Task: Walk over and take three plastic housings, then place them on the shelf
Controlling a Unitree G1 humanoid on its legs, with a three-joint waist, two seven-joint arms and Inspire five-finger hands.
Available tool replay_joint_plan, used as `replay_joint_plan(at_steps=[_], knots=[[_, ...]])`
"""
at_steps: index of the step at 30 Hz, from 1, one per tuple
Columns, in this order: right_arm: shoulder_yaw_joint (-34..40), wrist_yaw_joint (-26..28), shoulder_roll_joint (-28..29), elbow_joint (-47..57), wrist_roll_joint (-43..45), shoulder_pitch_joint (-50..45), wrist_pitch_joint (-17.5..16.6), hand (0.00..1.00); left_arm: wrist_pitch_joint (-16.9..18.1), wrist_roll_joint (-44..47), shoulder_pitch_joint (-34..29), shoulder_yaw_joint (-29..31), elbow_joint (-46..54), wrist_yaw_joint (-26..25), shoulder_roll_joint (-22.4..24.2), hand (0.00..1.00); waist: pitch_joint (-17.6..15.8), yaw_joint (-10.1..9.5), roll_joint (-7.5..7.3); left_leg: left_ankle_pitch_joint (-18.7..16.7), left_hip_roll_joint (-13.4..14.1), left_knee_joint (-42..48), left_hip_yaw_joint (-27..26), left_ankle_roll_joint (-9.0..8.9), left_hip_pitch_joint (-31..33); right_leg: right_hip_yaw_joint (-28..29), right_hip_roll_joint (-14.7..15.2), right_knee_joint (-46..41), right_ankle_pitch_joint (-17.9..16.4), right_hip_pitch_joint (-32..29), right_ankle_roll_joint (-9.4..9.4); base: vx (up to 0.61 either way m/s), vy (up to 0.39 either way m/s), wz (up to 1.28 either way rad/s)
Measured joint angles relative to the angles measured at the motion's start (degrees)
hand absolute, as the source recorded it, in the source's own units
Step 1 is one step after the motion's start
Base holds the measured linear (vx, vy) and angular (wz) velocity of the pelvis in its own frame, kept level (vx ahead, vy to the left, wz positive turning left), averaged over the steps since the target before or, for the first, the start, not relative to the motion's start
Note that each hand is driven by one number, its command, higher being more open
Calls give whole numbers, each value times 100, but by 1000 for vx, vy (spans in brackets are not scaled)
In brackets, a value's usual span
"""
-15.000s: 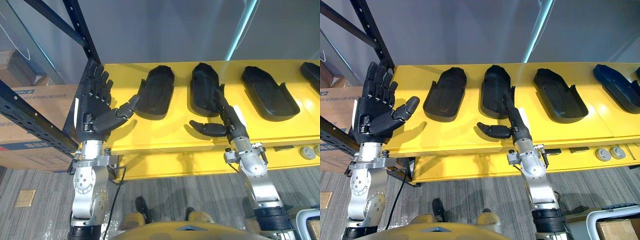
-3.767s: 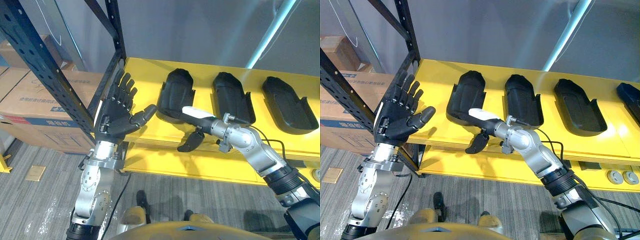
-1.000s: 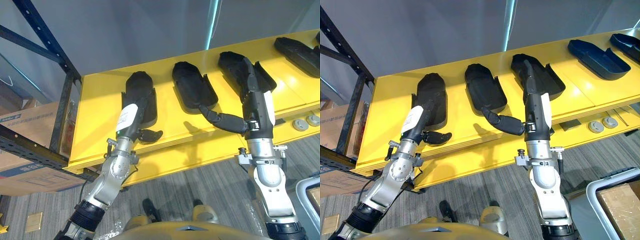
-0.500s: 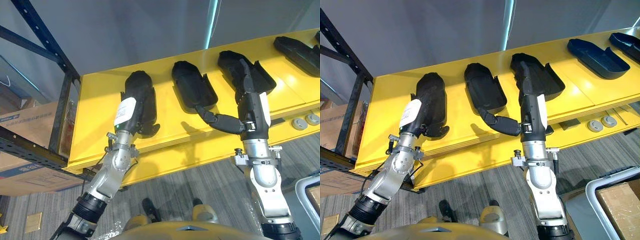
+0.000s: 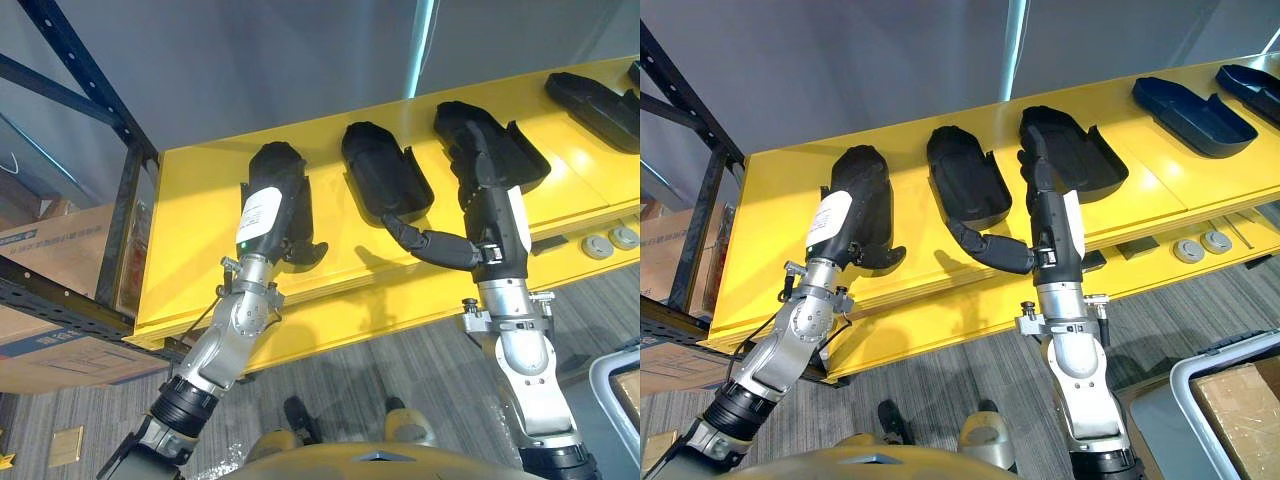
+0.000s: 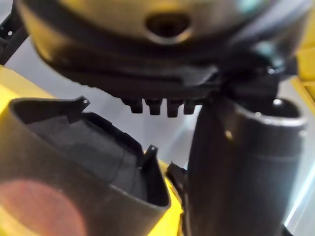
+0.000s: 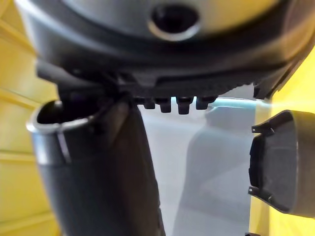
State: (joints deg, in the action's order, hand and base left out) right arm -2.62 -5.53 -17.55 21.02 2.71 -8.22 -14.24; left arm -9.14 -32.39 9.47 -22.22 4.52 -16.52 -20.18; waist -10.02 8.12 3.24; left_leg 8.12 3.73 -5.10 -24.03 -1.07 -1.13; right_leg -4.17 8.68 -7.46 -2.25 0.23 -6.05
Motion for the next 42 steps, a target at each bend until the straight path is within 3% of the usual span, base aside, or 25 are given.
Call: replay_joint_plan(at_steps=[6,17,30,42], knots=[[-17,18,0,1,80,0,0,100,-6,0,22,0,-100,46,-19,100,16,-4,-16,-3,1,-1,-69,5,-15,43,2,5,11,-3,-19,-1,1,-2],[-18,58,0,281,94,-29,44,100,60,-1,19,69,585,828,-455,100,111,-40,1,-5,0,0,-35,7,-12,-26,10,9,11,29,-18,1,3,2],[-18,114,-2,344,100,-96,180,100,151,-252,-14,305,927,1313,-494,100,222,-104,173,-5,0,0,-3,5,-16,-86,20,7,-1,50,-10,0,0,0],[-12,283,-3,356,105,-100,287,100,-150,-405,-53,538,904,2214,-516,100,244,-163,208,-8,0,0,2,1,-16,-114,27,-5,-19,54,-10,0,0,0]])
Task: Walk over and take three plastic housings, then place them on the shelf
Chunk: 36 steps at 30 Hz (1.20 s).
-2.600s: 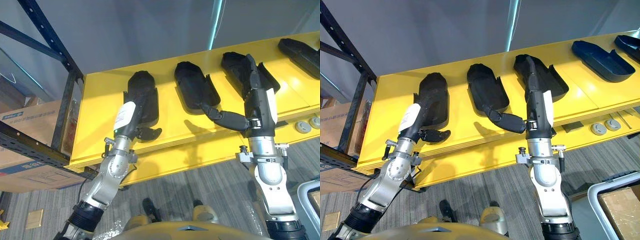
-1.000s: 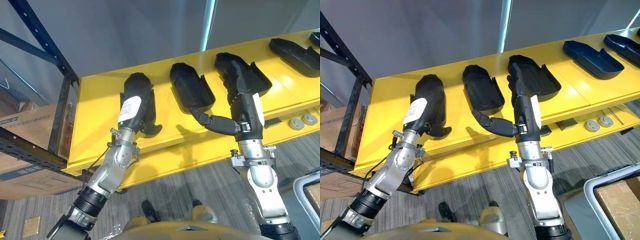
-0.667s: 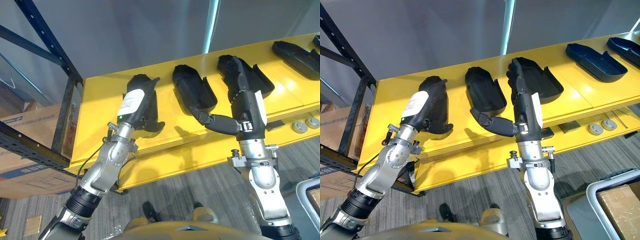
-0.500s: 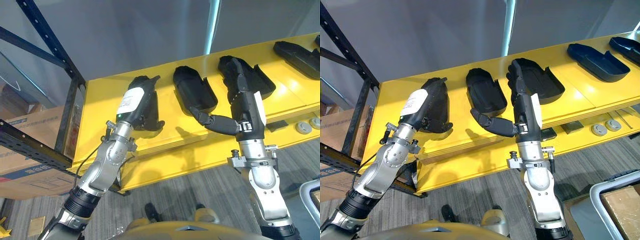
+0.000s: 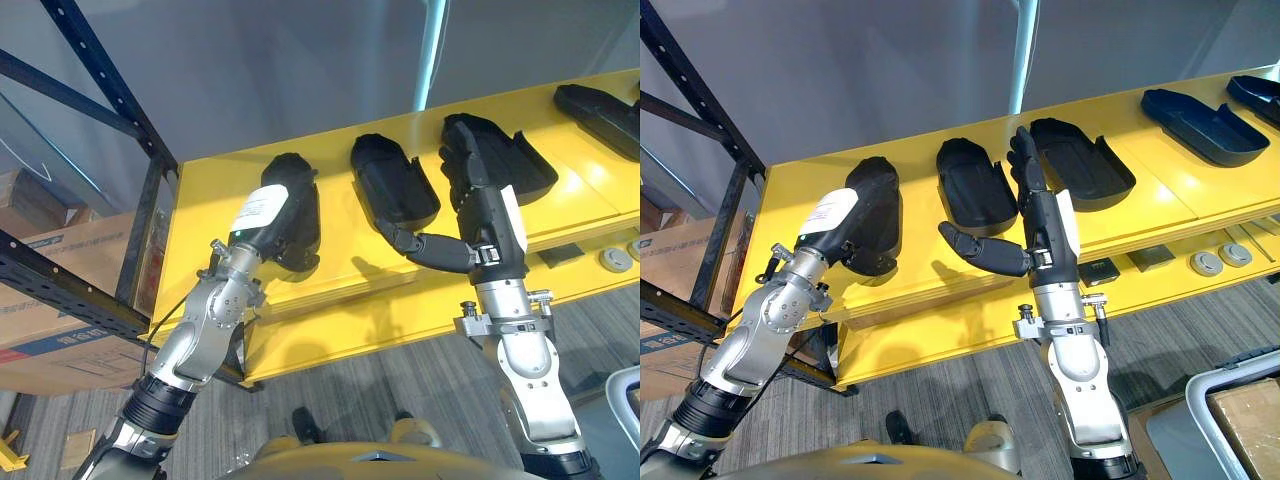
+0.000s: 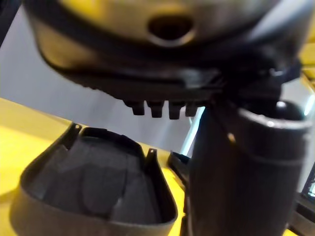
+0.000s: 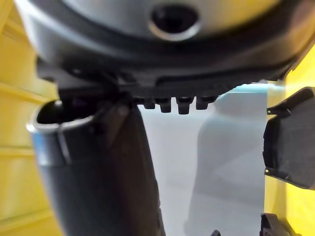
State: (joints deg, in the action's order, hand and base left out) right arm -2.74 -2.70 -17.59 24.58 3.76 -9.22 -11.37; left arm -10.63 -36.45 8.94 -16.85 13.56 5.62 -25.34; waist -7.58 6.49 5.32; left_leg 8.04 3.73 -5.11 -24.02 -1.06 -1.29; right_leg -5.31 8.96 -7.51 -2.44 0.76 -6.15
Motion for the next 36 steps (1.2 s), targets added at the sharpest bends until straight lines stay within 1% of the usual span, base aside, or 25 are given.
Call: replay_joint_plan(at_steps=[3,9,16,18,22,28,33,36], knots=[[2,87,0,57,8,0,80,100,-68,1,-44,10,-33,109,0,100,9,1,21,-2,0,0,1,-2,0,-1,4,-23,-17,-9,-6,0,0,0],[-3,274,-10,269,220,2,85,100,-94,1,-48,190,-232,125,0,100,14,5,55,4,-1,0,46,-11,66,-23,30,-92,-50,-91,-1,0,0,2],[-75,273,-11,325,221,122,86,100,-111,1,-48,269,-306,-79,18,100,9,-9,65,10,-17,1,84,-18,131,-74,68,-229,-112,-192,22,11,6,4],[-155,270,-11,325,221,122,90,100,-126,-4,-41,269,-427,-214,23,100,8,-5,67,10,-16,1,83,-18,141,-70,69,-254,-130,-218,25,15,2,0],[-241,267,-10,318,221,122,94,100,-324,-10,-37,268,-521,-441,88,100,3,12,66,13,-18,2,75,-13,179,-54,69,-277,-134,-274,24,0,0,0],[-245,236,-9,310,224,121,93,100,-466,-9,61,265,-544,-647,92,100,-17,13,39,12,-17,1,56,-13,169,-35,67,-299,-140,-275,27,0,0,0],[-293,226,-9,306,225,120,93,100,-492,-9,272,242,-678,-686,92,100,-114,22,-57,13,-13,1,1,-14,127,21,63,-331,-148,-281,33,-5,4,-4],[-357,227,-7,306,225,117,93,100,-492,6,301,197,-699,-717,92,100,-141,30,-81,10,-15,0,-52,-9,127,84,62,-331,-138,-317,20,2,12,-8]])
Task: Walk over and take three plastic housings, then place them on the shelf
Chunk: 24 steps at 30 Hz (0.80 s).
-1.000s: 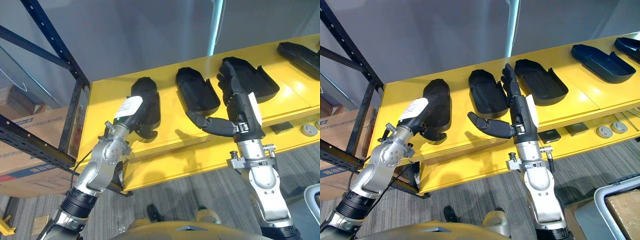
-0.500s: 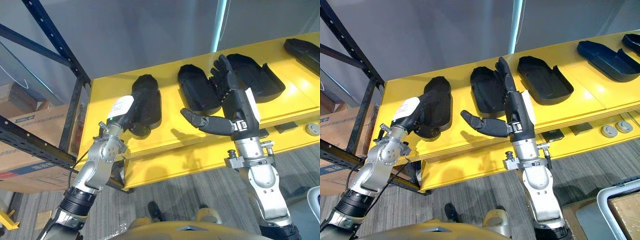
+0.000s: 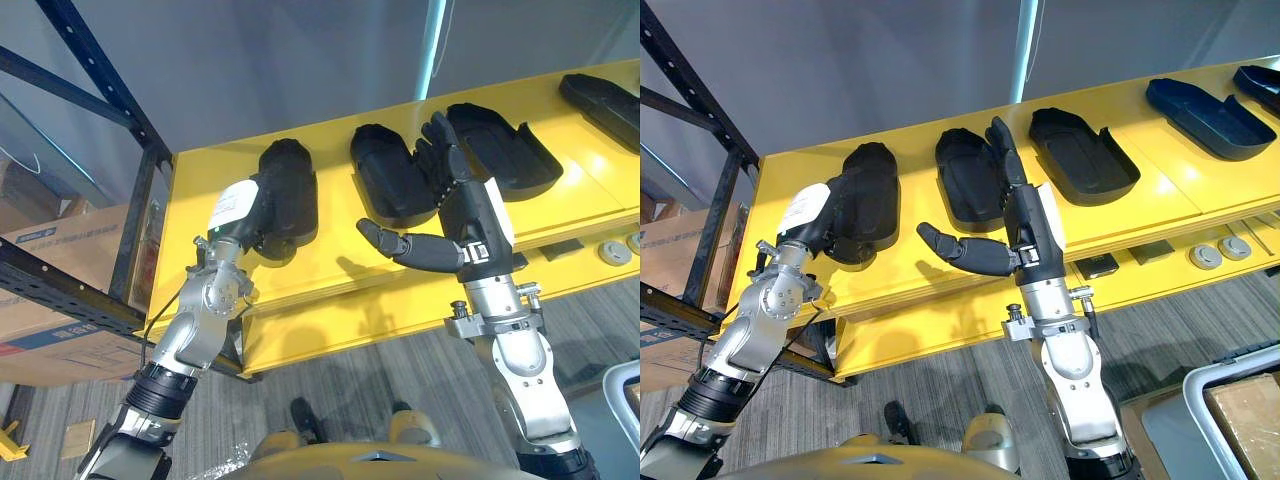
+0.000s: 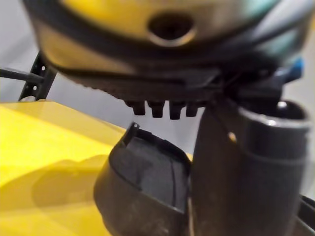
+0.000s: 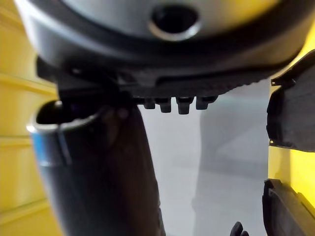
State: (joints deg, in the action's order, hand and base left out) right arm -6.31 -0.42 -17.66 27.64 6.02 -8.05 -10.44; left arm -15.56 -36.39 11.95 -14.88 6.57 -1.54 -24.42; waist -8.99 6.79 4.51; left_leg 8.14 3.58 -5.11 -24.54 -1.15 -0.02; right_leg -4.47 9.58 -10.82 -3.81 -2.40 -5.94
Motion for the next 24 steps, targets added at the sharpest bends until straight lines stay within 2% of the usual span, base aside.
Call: replay_joint_plan(at_steps=[5,10,14,18,24], knots=[[-2,2,12,-2,0,-20,0,100,75,454,1,2,-42,-311,1,100,-8,40,-2,7,-1,0,9,8,40,2,-1,-3,4,-33,-2,15,2,1],[36,8,142,-8,-9,-46,-10,100,366,1830,-96,163,521,-408,29,100,-72,34,-36,10,-11,2,133,11,-52,-73,-4,-6,-16,106,9,28,-1,8],[142,-20,226,-20,-16,-64,-34,100,912,2780,-542,736,1611,-412,205,100,-78,-2,-45,17,-20,1,275,0,-62,-174,-26,-6,-90,176,16,1,-7,13],[259,-56,256,-49,-20,-127,-34,100,1273,3418,-1110,1344,1969,-460,415,100,-74,-24,-40,33,-17,1,426,-16,-64,-314,-28,33,-132,270,58,3,3,16],[361,-205,450,-230,-128,-269,-29,100,1334,3989,-1985,2099,1978,-1159,935,100,-78,-148,-46,48,-5,2,599,-36,-29,-496,-55,172,-152,364,63,13,2,16]])
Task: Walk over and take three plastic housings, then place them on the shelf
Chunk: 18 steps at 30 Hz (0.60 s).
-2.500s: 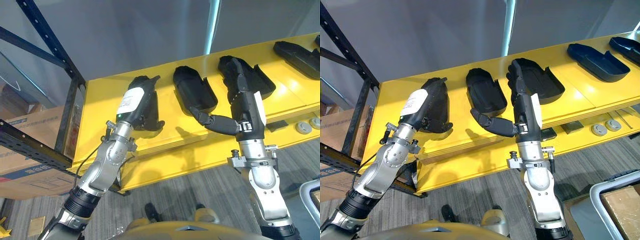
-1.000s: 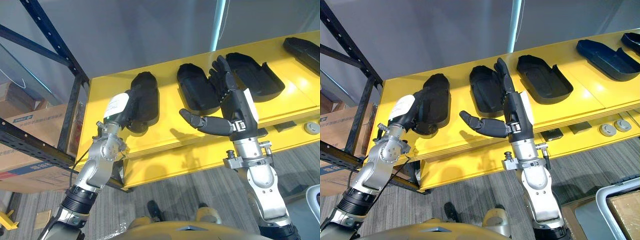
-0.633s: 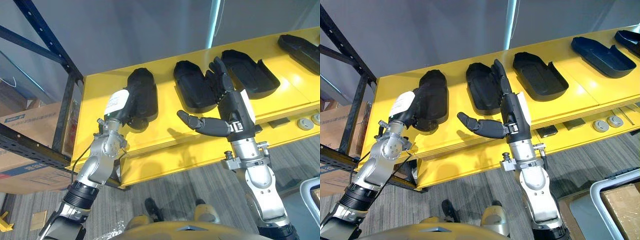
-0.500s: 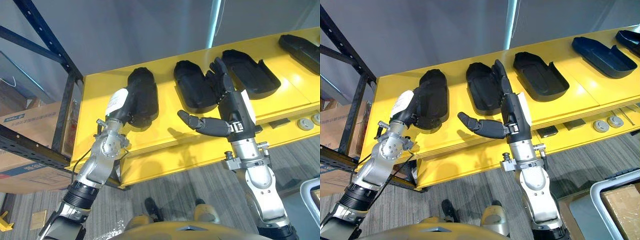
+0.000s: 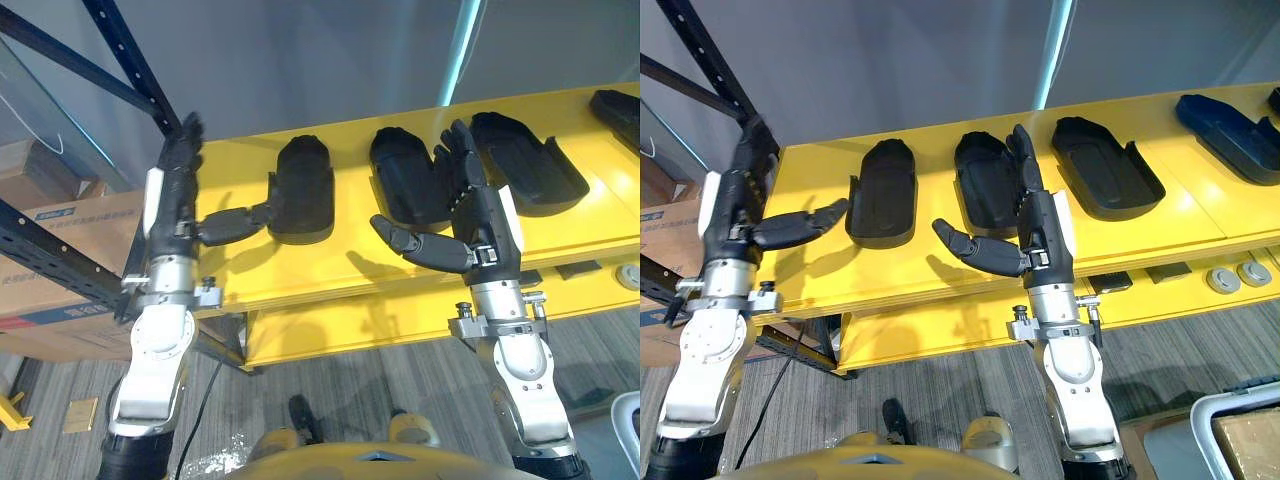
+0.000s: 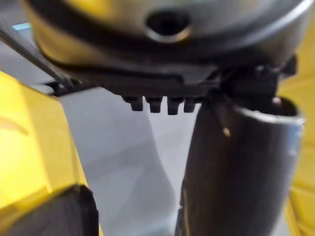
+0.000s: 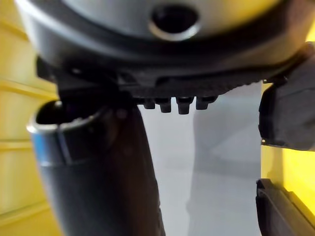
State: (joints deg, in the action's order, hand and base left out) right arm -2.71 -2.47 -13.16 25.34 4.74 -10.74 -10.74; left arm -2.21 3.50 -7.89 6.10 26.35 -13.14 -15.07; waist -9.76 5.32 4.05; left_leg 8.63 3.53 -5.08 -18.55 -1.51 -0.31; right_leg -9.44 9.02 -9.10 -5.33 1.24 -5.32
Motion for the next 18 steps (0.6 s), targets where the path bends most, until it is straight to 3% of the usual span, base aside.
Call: replay_joint_plan(at_steps=[7,18], knots=[[119,-146,23,-124,0,-21,19,100,-56,93,-350,149,-457,-51,330,100,-63,-59,-94,15,-3,20,133,13,25,-139,-11,86,31,89,-5,30,-3,9],[208,-314,8,-397,2,-11,15,100,-151,1646,-308,-511,-1171,907,375,100,-267,-11,-131,14,11,22,54,17,-5,-60,-27,117,36,82,-2,8,3,-3]])
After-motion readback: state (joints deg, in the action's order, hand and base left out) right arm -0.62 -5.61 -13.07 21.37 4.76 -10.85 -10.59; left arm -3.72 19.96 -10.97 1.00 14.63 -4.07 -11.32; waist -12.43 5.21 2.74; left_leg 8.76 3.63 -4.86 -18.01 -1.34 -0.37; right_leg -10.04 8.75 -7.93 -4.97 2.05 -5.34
